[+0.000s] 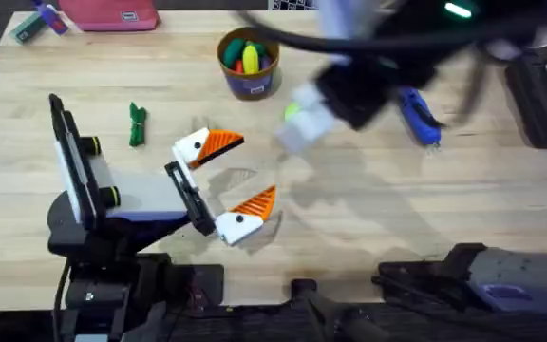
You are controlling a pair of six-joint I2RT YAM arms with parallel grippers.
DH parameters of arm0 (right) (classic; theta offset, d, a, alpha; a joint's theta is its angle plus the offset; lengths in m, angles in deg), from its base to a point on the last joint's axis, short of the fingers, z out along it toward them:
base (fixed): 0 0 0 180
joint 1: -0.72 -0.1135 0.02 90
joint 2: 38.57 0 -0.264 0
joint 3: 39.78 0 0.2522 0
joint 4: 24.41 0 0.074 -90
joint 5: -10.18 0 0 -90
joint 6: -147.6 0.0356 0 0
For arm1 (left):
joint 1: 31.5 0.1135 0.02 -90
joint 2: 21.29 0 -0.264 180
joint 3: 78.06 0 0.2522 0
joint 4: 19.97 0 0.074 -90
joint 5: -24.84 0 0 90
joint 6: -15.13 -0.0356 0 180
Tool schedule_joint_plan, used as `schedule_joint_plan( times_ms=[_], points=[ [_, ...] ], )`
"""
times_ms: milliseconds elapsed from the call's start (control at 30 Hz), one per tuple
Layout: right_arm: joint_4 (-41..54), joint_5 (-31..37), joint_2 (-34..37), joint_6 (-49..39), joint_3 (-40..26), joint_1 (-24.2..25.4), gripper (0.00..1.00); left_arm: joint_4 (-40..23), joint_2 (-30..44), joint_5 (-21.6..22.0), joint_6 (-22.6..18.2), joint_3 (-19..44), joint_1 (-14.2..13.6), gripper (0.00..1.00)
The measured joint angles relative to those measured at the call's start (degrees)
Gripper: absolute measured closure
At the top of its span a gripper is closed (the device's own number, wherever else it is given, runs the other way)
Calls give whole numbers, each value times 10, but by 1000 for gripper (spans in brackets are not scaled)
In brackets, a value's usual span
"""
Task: Pick up the gripper from the table and insert it into the empty holder that is missing its gripper. Then pick up a screw, insert it into the mounting hole, and use the screwdriver to tighten it. Finally, clean up the table by picking up the vegetable and placing it into the bucket.
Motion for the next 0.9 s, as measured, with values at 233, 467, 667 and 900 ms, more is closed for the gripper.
schedule_joint_plan(
  times_ms=[233,467,667,900],
  points=[
    [42,68,-137,36,86,85,8,0,0,0,0,0,0,15],
    [50,103,-144,43,88,165,8,0,0,0,0,0,0,16],
    [41,110,-116,43,89,195,8,0,0,0,0,0,0,15],
    [30,110,-73,46,89,212,8,0,0,0,0,0,0,15]
  ],
)
